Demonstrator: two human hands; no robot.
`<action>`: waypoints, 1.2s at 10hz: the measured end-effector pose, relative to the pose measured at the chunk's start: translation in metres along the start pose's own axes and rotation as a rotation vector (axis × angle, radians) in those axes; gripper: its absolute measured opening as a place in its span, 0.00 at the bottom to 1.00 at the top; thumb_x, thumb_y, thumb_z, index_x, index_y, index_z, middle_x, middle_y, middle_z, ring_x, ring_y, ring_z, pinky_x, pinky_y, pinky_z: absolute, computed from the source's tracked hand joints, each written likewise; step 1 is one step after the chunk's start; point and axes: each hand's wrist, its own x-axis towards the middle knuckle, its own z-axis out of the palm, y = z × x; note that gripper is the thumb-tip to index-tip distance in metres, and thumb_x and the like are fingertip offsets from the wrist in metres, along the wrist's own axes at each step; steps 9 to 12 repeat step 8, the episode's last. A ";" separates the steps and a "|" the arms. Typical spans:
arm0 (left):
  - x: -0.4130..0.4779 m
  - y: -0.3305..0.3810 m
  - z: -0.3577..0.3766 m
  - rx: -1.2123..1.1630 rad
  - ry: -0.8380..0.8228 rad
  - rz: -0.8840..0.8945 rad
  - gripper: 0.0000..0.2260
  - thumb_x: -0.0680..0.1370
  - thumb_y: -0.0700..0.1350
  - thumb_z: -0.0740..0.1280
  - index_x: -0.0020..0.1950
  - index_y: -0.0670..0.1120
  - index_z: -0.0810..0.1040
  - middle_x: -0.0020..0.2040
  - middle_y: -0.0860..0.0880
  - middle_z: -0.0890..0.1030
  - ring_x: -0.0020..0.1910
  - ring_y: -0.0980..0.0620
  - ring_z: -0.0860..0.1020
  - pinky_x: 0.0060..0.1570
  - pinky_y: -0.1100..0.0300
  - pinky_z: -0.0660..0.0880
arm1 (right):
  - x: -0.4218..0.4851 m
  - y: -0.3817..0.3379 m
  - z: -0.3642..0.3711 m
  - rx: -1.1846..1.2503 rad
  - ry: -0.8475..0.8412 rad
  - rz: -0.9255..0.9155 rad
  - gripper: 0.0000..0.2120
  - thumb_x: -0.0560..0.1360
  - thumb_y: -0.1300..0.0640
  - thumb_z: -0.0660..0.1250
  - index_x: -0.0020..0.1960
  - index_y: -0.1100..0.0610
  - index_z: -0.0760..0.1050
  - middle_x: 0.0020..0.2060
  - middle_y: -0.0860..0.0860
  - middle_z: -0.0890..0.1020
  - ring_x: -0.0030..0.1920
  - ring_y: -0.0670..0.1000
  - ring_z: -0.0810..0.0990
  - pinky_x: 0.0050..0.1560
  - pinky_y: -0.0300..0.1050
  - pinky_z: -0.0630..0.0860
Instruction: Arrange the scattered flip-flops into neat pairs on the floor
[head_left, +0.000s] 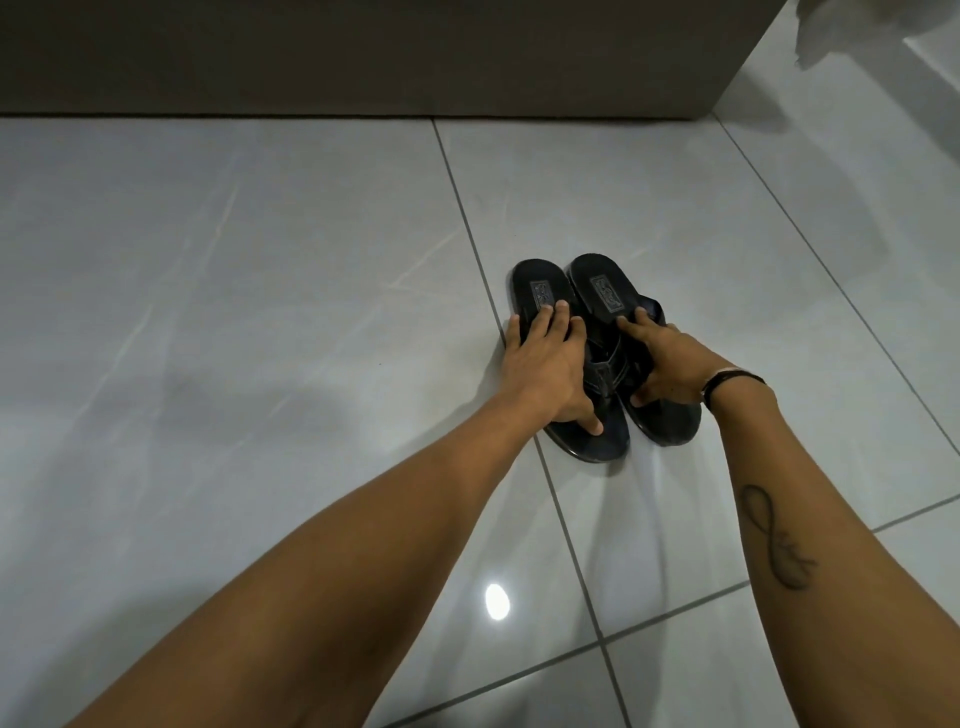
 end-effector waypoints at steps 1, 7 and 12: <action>0.002 -0.003 0.001 -0.001 0.006 0.014 0.64 0.60 0.67 0.80 0.84 0.45 0.47 0.85 0.44 0.44 0.84 0.43 0.42 0.80 0.37 0.40 | 0.002 -0.001 0.003 0.010 0.007 0.011 0.56 0.68 0.64 0.81 0.85 0.50 0.48 0.84 0.54 0.48 0.81 0.63 0.57 0.79 0.62 0.62; -0.075 -0.033 -0.015 -0.131 0.242 -0.009 0.55 0.67 0.68 0.71 0.84 0.51 0.45 0.85 0.46 0.39 0.82 0.43 0.34 0.76 0.31 0.37 | -0.051 -0.071 -0.032 0.437 0.733 0.113 0.34 0.77 0.62 0.66 0.80 0.51 0.61 0.83 0.53 0.58 0.83 0.63 0.49 0.79 0.60 0.58; -0.152 -0.076 -0.045 -0.170 0.226 -0.288 0.45 0.77 0.66 0.64 0.84 0.50 0.43 0.85 0.46 0.38 0.82 0.44 0.35 0.79 0.38 0.36 | -0.087 -0.158 -0.032 0.382 0.503 -0.117 0.31 0.80 0.50 0.67 0.79 0.55 0.63 0.81 0.56 0.63 0.82 0.64 0.53 0.80 0.64 0.59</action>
